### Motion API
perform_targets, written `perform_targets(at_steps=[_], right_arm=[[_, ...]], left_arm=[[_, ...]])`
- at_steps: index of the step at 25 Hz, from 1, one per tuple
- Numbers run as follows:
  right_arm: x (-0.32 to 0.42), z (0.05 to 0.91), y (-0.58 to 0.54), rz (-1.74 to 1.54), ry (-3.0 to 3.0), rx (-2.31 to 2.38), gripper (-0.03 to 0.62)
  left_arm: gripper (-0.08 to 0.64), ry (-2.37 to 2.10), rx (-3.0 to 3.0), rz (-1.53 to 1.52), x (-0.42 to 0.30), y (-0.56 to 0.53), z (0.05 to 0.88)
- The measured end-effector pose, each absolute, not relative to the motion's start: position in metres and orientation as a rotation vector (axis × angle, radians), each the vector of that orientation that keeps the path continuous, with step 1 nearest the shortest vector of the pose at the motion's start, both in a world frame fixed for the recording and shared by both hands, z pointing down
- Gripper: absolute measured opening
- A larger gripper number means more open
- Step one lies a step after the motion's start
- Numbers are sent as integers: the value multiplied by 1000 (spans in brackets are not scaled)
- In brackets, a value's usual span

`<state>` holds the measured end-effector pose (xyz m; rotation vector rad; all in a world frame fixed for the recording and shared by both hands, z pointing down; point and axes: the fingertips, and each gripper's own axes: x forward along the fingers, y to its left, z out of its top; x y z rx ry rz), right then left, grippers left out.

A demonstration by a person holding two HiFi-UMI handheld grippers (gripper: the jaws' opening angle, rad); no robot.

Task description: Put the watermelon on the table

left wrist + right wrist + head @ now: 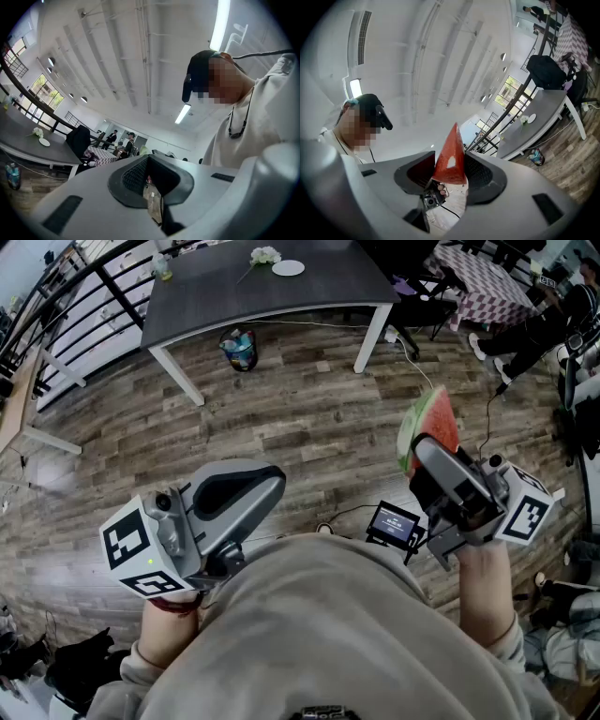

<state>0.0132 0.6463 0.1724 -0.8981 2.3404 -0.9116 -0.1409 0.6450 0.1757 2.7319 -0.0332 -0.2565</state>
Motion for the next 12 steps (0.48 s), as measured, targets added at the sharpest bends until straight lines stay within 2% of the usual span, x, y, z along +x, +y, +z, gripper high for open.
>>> perform_targets(at_steps=[12], right_arm=[[16, 177, 644, -937, 2324, -871, 209]], left_arm=[[6, -23, 2740, -254, -136, 644, 178]])
